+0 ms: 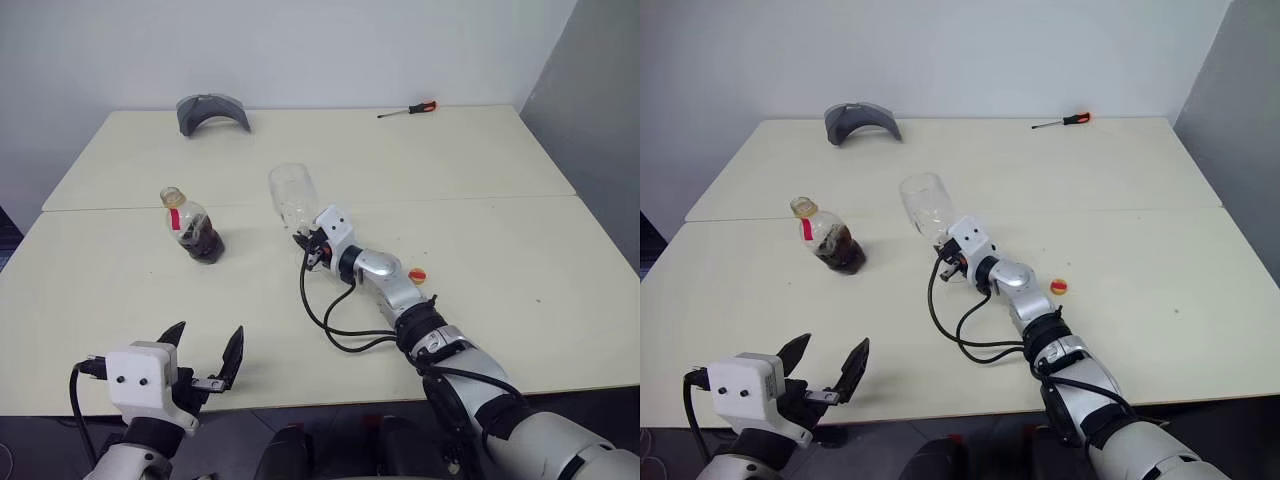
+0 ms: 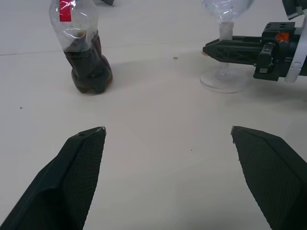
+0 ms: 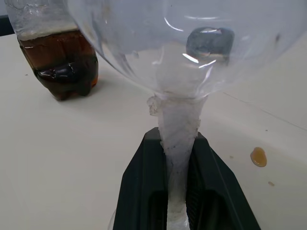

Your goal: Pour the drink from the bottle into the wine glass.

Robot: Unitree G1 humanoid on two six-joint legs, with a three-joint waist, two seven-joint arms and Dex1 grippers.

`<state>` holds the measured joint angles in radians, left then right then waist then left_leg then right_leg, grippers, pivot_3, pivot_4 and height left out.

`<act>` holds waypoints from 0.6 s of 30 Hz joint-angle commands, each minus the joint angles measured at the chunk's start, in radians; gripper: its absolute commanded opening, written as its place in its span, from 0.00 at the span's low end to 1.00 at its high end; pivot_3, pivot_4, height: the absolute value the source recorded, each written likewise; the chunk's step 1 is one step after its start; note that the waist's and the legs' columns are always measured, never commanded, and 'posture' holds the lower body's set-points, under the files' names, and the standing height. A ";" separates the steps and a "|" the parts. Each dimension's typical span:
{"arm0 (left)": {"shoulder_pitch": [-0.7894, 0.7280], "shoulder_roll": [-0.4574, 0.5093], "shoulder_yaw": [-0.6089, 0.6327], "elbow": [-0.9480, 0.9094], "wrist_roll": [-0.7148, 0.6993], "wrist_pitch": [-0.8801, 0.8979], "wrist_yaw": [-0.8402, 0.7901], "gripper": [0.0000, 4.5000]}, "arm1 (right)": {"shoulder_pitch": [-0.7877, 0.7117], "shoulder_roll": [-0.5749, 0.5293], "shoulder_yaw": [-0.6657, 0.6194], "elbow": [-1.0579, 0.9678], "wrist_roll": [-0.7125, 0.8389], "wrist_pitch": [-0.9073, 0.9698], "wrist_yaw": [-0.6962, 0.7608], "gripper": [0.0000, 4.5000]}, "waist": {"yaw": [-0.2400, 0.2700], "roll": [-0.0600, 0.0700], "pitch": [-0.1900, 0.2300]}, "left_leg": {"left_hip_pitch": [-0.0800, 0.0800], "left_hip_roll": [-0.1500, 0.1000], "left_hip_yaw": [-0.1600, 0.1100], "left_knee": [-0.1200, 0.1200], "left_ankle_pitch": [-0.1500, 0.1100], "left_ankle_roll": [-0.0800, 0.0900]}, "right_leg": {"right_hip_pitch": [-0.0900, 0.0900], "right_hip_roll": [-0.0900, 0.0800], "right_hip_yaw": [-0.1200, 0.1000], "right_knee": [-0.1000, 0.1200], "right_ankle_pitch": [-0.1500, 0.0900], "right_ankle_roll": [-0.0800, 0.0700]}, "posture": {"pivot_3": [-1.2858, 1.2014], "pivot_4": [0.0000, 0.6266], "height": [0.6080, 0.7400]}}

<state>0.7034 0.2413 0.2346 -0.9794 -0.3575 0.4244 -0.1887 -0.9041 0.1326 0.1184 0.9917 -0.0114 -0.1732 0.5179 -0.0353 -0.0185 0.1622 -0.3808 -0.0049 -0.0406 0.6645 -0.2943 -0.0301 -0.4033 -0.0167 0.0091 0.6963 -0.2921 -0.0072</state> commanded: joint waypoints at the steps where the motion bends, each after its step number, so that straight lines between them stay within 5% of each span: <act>1: -0.020 0.012 0.011 -0.049 -0.021 0.008 -0.003 1.00 | -0.102 0.112 -0.035 0.043 0.037 -0.096 -0.051 0.04 | 0.000 0.000 0.000 | 0.000 0.000 0.000 0.000 0.000 0.000 | 0.000 0.000 0.000 0.000 0.000 0.000 | 0.52 0.24 1.00; 18: -0.089 0.013 0.004 -0.044 -0.037 0.036 0.020 1.00 | -0.108 0.117 -0.019 0.195 0.014 -0.121 -0.123 0.04 | 0.001 0.000 0.000 | -0.001 0.000 0.001 0.000 0.000 0.000 | -0.001 0.000 0.001 0.000 0.000 0.000 | 0.52 0.24 1.00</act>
<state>0.6204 0.2501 0.2418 -0.9814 -0.3909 0.4572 -0.1797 -0.9907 0.1421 0.0920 1.1988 0.0123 -0.3118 0.3981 -0.0339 -0.0186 0.1624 -0.3813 -0.0050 -0.0399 0.6644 -0.2942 -0.0302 -0.4040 -0.0168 0.0099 0.6962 -0.2920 -0.0073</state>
